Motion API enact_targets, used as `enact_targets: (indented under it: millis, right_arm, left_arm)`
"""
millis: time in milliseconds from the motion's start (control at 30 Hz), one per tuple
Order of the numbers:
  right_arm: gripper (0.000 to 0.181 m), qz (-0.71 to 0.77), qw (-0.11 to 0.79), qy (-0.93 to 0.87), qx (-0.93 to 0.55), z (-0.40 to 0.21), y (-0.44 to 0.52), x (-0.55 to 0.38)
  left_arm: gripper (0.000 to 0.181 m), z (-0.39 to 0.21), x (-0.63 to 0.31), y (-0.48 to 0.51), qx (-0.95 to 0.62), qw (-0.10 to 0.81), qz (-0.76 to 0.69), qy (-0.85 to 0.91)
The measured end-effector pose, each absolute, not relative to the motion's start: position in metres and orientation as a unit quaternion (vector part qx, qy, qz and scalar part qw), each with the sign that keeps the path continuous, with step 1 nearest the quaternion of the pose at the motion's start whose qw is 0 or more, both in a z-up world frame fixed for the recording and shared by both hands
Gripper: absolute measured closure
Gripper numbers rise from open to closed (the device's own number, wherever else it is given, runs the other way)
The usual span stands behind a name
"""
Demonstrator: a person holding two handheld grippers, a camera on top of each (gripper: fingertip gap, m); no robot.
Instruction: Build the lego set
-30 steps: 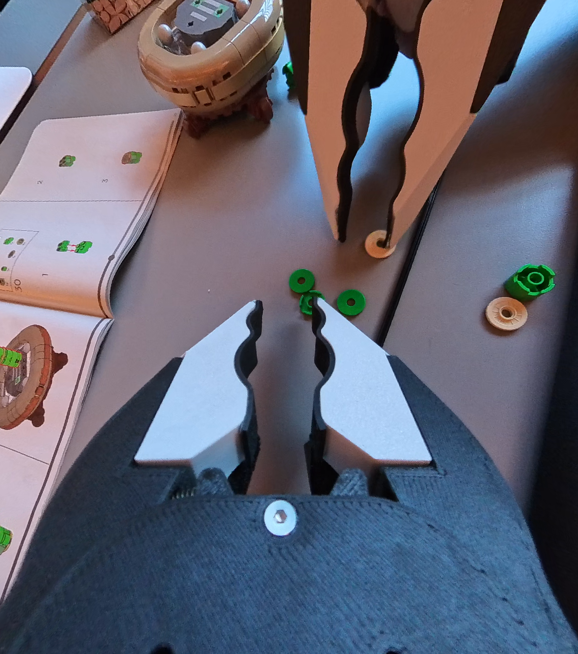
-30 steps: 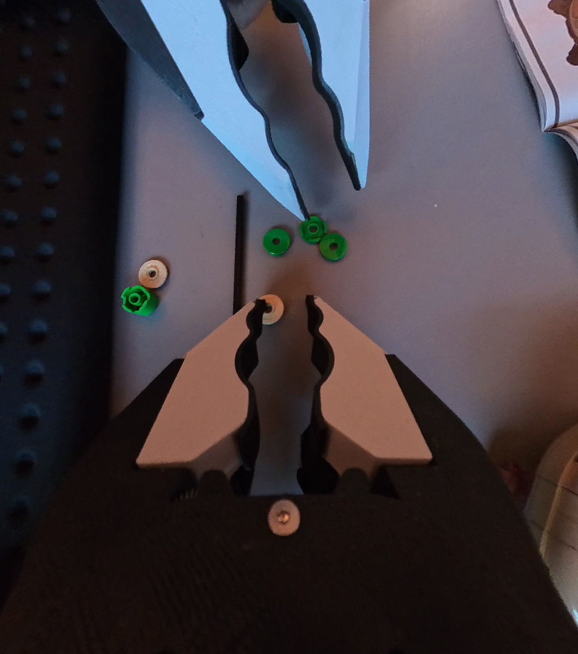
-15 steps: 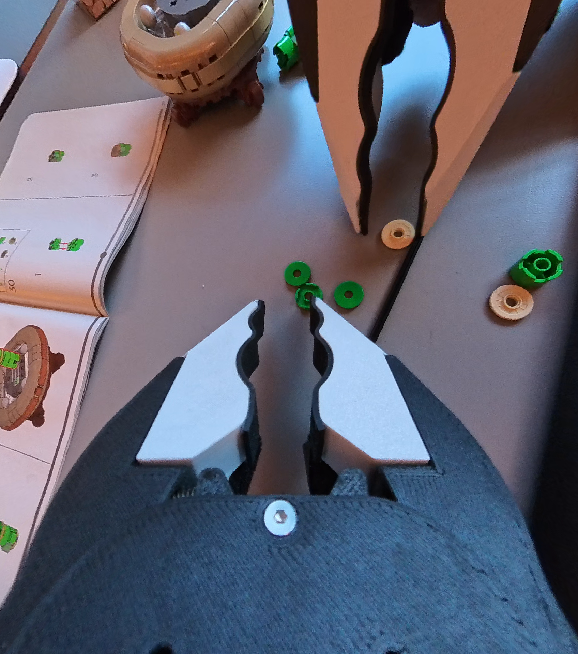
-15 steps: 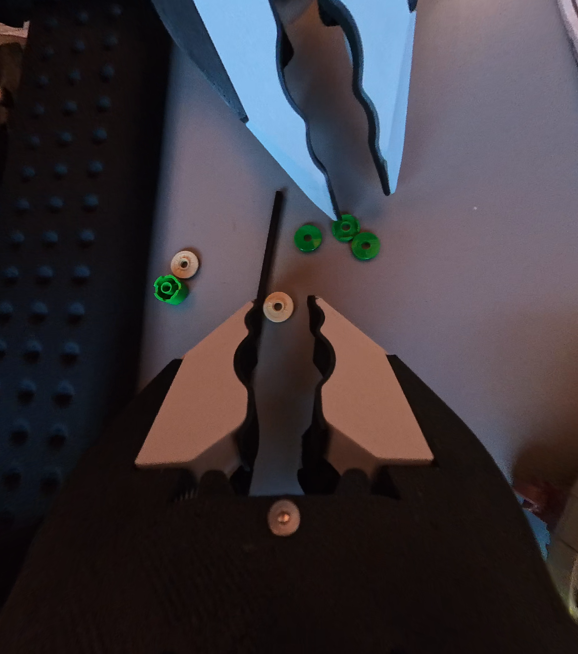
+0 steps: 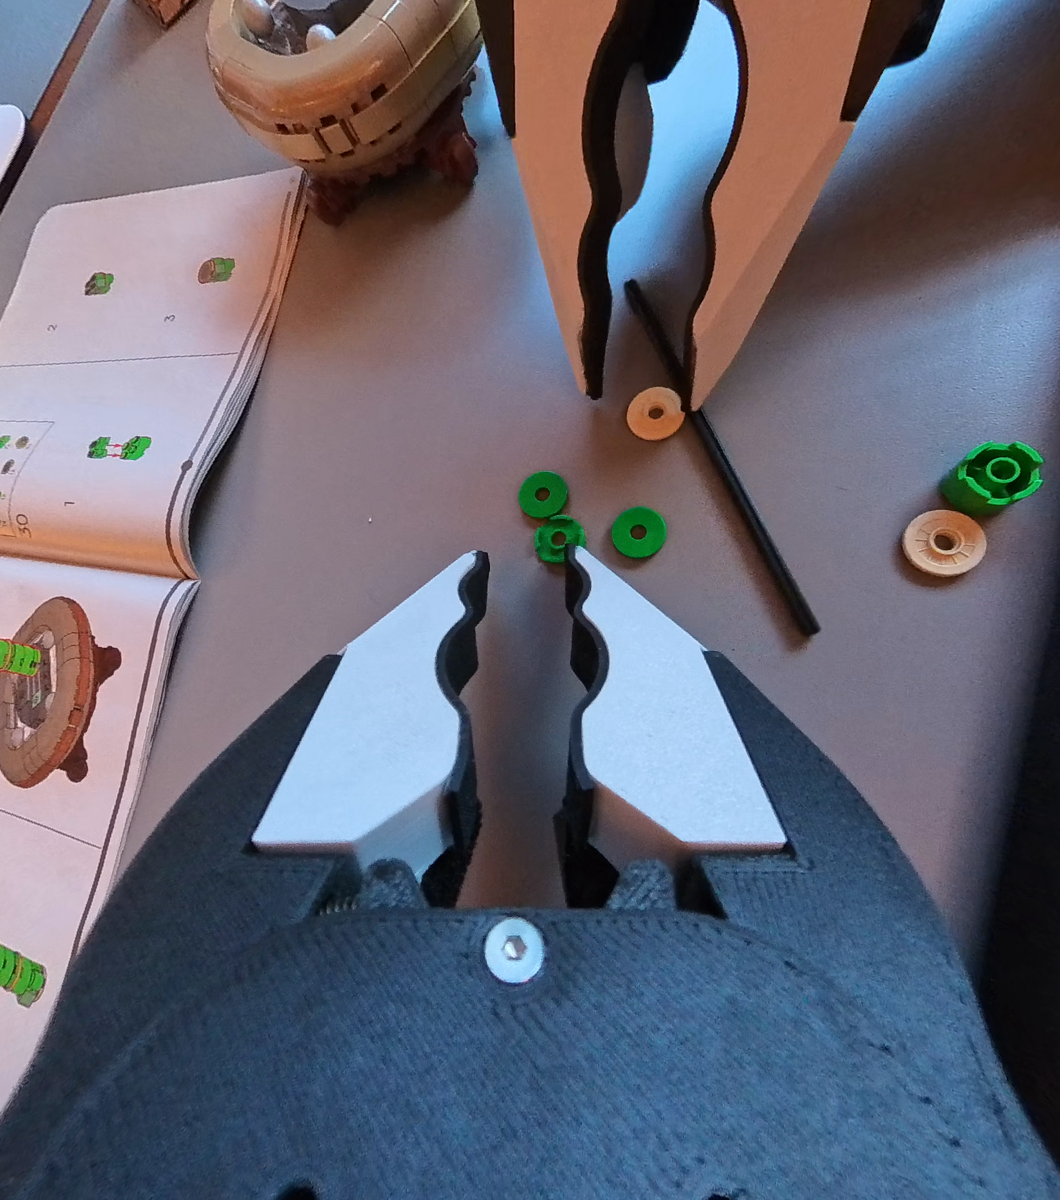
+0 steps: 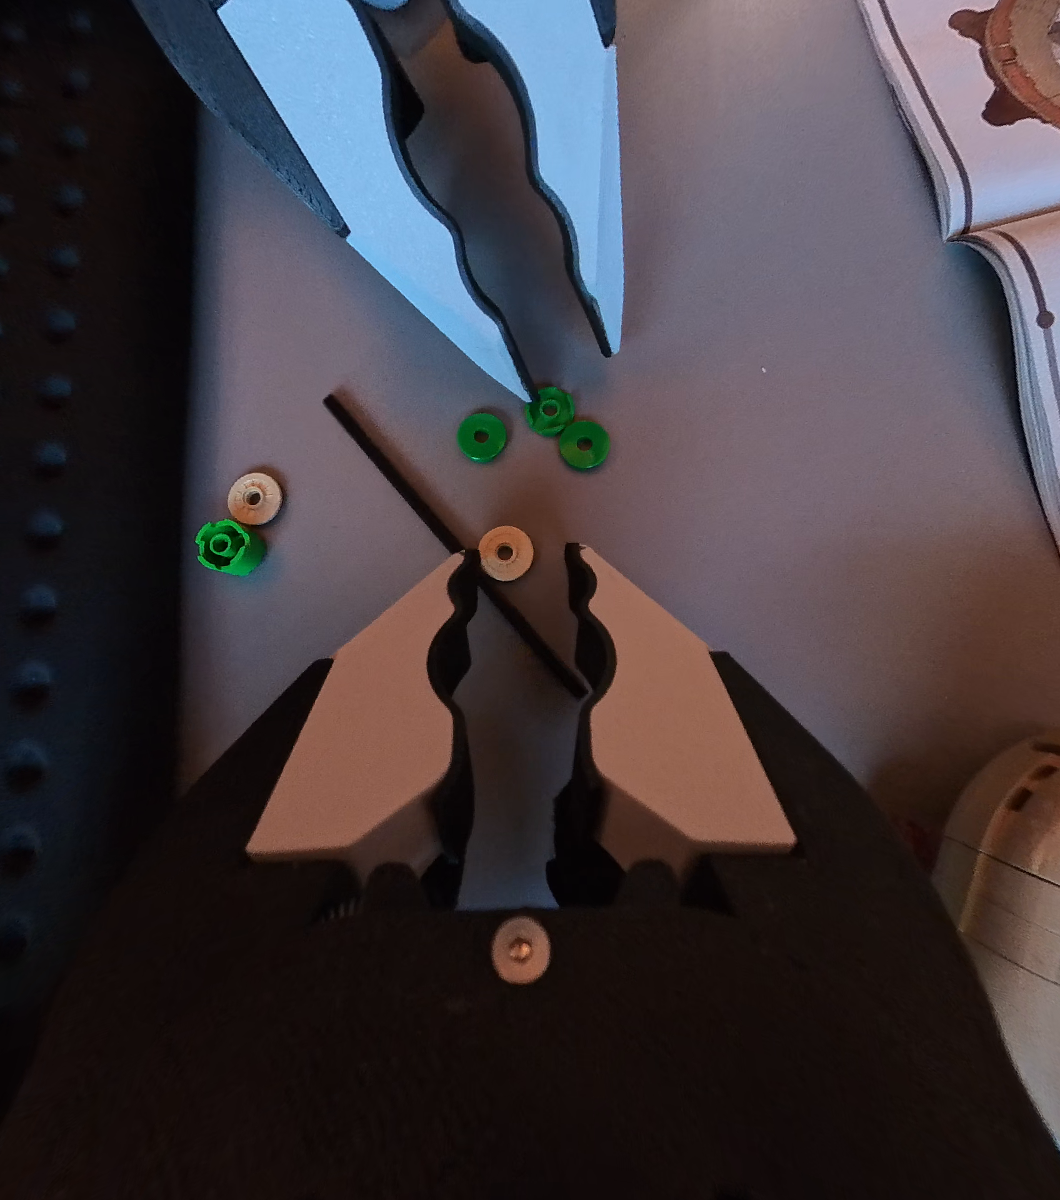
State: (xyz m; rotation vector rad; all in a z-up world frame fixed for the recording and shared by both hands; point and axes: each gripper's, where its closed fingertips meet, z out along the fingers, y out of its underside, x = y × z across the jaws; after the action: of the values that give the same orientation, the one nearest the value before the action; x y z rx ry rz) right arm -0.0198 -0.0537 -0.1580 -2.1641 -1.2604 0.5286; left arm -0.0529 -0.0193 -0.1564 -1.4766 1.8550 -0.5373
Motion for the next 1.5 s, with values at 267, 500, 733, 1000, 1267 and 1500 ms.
enact_targets:
  millis: [267,500,733,1000,1267,1500]
  right_arm:
    - [0.154,0.216,0.272,-0.478,-0.807,-0.159,-0.062,-0.024]
    - [0.154,0.211,0.298,-0.449,-0.815,-0.154,-0.049,-0.022]
    - [0.152,0.202,0.280,-0.476,-0.809,-0.161,-0.057,-0.024]
    - [0.165,0.190,0.281,-0.499,-0.798,-0.162,-0.061,-0.023]
    - [0.165,0.088,0.399,-0.561,-0.720,-0.128,-0.048,-0.032]
    - [0.166,0.086,0.503,-0.556,-0.657,-0.084,-0.050,-0.043]
  left_arm:
    - [0.160,-0.157,-0.053,-0.020,-0.568,0.347,-0.206,0.718]
    - [0.161,-0.158,-0.054,-0.021,-0.566,0.346,-0.205,0.719]
    - [0.162,-0.158,-0.054,-0.021,-0.566,0.346,-0.203,0.720]
    - [0.162,-0.158,-0.055,-0.020,-0.566,0.348,-0.201,0.720]
    - [0.157,-0.116,-0.045,-0.041,-0.576,0.325,-0.381,0.646]
    - [0.162,-0.078,-0.046,-0.050,-0.567,0.286,-0.518,0.573]
